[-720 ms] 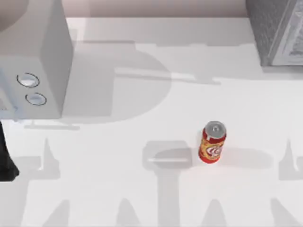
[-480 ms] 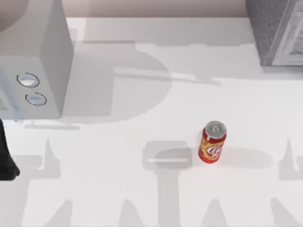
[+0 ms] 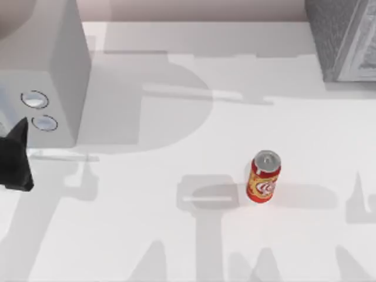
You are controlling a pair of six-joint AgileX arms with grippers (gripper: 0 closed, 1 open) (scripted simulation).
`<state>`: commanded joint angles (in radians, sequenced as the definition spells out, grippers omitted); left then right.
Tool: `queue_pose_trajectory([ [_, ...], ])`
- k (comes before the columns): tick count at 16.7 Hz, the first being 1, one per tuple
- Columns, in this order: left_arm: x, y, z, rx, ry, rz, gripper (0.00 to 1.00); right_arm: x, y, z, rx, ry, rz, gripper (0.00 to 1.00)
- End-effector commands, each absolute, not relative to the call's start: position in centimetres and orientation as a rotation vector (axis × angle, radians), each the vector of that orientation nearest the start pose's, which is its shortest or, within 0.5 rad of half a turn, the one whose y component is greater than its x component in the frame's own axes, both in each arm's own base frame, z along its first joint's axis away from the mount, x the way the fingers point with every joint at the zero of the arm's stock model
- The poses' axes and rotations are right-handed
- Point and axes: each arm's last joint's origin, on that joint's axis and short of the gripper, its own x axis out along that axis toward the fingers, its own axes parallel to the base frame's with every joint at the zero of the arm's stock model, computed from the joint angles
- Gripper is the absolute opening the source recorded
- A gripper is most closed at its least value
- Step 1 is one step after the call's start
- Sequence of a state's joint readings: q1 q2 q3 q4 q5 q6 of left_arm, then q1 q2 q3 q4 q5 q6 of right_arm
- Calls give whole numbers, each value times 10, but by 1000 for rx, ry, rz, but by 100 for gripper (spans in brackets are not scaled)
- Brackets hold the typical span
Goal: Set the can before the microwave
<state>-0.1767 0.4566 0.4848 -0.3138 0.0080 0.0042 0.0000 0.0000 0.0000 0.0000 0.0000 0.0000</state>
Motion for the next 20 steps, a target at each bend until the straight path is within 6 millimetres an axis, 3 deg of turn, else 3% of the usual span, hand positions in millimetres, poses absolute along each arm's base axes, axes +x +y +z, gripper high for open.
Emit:
queue_pose_trajectory([
  [5,179,-61,329,79,563,-329,100,106,-1,160,0,0,0,100],
  [8,226,-103,357,138,746,-416,100,106,-1,160,0,0,0,100],
  [10,258,-139,365,189,866,-469,100,106,-1,160,0,0,0,100],
  [12,286,-180,363,246,981,-515,100,106,-1,160,0,0,0,100],
  [15,316,-244,342,339,1135,-569,100,106,-1,160,0,0,0,100],
  [20,328,-333,282,493,1335,-617,100,106,-1,160,0,0,0,100],
])
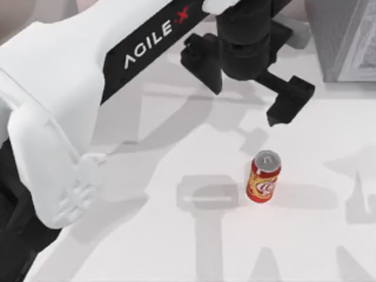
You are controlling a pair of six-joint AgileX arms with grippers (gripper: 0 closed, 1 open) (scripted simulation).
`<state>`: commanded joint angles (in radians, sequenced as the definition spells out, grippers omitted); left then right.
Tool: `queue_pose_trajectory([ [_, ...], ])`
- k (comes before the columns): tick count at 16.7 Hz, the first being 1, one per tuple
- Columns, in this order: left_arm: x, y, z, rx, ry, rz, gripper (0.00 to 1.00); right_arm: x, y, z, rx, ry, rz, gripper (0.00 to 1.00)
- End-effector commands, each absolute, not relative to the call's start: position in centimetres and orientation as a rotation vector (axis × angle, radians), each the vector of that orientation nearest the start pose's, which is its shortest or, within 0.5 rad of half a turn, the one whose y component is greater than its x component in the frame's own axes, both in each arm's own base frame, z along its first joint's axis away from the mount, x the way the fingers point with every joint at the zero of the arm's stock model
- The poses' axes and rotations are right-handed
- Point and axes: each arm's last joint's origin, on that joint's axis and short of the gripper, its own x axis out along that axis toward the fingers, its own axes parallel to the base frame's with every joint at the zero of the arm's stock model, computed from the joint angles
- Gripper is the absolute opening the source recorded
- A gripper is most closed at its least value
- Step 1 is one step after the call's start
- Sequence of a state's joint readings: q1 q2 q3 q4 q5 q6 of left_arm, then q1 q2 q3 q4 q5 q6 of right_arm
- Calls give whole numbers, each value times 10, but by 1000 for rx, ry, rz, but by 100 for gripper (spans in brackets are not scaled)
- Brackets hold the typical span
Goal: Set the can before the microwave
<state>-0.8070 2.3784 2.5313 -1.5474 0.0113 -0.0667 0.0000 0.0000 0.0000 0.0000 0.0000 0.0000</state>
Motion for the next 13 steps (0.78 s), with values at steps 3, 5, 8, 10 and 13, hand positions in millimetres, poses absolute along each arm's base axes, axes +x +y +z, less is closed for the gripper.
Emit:
queue_pose_trajectory([
  [3,321,-365,248,566,1414,-627,100,106,-1,160,0,0,0,100],
  [5,315,-378,231,601,1448,-629,100,106,-1,160,0,0,0,100],
  [8,309,-386,218,628,1473,-630,100,106,-1,160,0,0,0,100],
  [10,309,-386,218,628,1473,-630,100,106,-1,160,0,0,0,100],
  [13,311,-385,217,625,1476,-626,100,106,-1,160,0,0,0,100],
])
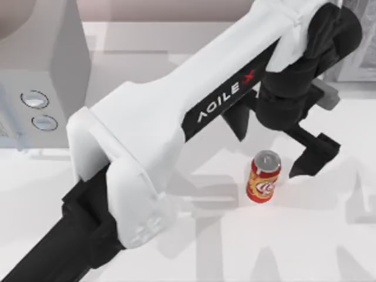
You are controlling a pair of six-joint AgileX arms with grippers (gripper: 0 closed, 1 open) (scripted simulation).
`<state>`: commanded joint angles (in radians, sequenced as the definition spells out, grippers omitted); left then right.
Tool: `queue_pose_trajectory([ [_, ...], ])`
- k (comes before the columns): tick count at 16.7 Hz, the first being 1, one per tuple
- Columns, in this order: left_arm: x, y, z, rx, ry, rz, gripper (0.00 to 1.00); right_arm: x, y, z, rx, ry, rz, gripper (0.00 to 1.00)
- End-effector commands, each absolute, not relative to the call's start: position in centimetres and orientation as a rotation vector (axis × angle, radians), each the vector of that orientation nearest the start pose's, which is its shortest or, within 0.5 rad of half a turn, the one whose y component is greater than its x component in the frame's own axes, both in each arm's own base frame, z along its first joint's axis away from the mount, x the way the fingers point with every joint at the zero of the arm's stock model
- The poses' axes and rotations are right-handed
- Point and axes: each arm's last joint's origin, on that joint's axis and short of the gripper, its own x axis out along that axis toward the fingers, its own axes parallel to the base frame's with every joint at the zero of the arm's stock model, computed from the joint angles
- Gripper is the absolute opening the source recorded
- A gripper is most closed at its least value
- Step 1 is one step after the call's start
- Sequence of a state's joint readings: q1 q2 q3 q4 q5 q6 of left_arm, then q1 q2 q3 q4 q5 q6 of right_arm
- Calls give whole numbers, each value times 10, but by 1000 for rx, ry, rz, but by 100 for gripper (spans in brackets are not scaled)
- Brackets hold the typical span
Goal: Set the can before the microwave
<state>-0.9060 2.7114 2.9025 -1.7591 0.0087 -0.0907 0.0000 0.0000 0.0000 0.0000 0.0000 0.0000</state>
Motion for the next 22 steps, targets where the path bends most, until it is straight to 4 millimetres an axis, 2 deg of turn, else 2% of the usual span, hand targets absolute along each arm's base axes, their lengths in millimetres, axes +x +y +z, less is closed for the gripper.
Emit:
queue_pose_trajectory([
  [5,313,-389,208,624,1464,-633,100,106,-1,160,0,0,0,100],
  [12,312,-389,164,633,1483,-626,100,106,-1,160,0,0,0,100],
  [18,311,-389,160,630,1476,-629,100,106,-1,160,0,0,0,100],
  [22,311,-389,160,630,1476,-629,70,106,-1,160,0,0,0,100],
])
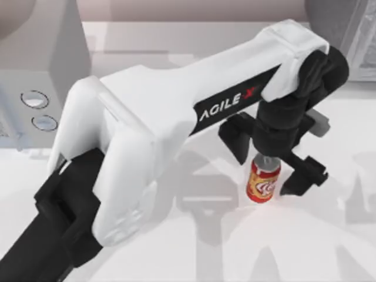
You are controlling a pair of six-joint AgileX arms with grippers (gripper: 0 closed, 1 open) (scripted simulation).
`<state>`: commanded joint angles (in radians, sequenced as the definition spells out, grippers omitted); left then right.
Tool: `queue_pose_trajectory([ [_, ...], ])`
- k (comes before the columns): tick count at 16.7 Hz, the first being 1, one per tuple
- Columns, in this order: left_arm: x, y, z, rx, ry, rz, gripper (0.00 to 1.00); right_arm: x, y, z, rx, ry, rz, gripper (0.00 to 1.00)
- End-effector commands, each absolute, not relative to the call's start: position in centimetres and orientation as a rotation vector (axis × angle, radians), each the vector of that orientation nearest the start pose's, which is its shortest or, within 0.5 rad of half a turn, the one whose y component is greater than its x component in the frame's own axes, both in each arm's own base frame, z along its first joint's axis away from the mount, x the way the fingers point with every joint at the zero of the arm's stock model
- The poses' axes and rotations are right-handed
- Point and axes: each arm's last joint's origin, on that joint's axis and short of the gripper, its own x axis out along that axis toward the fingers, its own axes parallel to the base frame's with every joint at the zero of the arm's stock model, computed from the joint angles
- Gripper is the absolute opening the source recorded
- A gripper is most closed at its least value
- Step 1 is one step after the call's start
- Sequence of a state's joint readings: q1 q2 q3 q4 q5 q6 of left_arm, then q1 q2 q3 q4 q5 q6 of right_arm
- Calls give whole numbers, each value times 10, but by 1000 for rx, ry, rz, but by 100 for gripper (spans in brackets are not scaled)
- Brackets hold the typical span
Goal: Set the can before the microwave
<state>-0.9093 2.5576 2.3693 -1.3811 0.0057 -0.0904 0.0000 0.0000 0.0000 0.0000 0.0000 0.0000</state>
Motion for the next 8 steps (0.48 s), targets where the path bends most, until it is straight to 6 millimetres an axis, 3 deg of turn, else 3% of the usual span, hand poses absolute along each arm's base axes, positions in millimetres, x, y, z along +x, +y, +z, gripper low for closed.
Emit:
queue_pose_trajectory([
  [8,311,-389,160,630,1476,-629,10,106,-1,160,0,0,0,100],
])
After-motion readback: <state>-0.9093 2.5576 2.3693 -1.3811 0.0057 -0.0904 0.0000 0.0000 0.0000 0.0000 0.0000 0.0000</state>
